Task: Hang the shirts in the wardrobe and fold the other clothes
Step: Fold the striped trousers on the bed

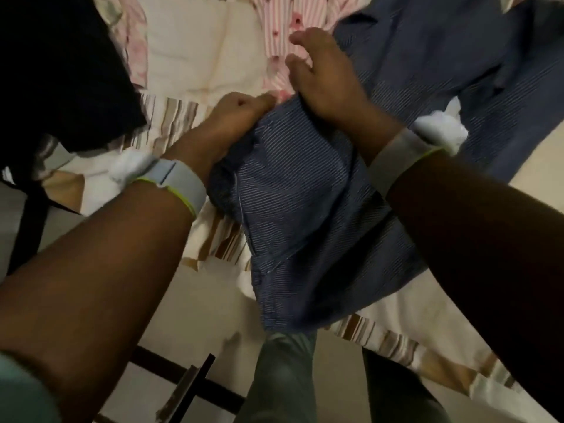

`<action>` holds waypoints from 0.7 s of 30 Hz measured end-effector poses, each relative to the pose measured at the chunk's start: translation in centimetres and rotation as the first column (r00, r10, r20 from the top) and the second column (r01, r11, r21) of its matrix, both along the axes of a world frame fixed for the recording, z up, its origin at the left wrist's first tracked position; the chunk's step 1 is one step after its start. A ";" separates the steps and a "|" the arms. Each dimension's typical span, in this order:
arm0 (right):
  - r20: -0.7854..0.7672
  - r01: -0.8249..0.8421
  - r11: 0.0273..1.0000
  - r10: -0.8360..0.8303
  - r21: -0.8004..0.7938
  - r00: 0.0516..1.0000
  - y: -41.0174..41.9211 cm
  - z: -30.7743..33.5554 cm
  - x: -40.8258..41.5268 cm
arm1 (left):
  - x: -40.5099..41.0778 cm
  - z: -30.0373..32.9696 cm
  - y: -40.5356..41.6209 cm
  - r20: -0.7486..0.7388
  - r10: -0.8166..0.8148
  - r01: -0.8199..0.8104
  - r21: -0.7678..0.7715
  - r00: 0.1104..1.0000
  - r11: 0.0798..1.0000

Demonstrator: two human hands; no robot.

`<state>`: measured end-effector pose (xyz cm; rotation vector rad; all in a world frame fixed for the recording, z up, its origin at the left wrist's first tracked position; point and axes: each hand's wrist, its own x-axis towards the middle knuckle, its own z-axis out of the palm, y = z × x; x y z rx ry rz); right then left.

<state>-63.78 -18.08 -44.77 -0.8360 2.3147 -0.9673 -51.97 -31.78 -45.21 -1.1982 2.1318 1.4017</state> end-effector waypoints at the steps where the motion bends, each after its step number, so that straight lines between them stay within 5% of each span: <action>1: 0.029 0.017 0.997 -0.019 0.069 0.999 -0.9 -0.1 -0.5 | -0.8 -0.2 0.3 0.037 -0.015 0.013 0.051 0.999 0.999; 6: -0.032 0.012 0.896 0.002 0.444 0.999 -4.0 0.4 -2.1 | -1.9 0.0 -0.8 0.038 0.001 -0.010 0.254 0.999 0.967; 11: -0.008 -0.093 0.989 0.095 0.115 0.995 -10.1 3.3 -2.9 | 1.2 3.8 -10.1 -0.114 0.233 -0.194 0.278 0.966 0.941; 14: -0.096 -0.125 0.991 0.120 -0.048 0.988 -11.7 3.9 -2.2 | 2.8 6.0 -16.3 -0.251 0.371 -0.352 0.119 0.894 0.929; 16: -0.110 -0.092 0.995 0.094 0.021 0.989 -11.1 3.1 -2.4 | 3.0 6.4 -18.3 -0.235 0.370 -0.414 -0.180 0.899 0.892; 19: -0.053 -0.102 0.946 0.124 0.308 0.991 -8.1 0.3 -3.0 | 2.8 5.6 -16.6 0.007 0.169 -0.130 -0.608 0.986 0.783; 21: -0.057 -0.190 0.911 0.225 0.365 0.973 -5.1 -1.2 -3.0 | 2.5 4.1 -12.1 0.005 -0.064 0.052 -0.652 0.998 0.757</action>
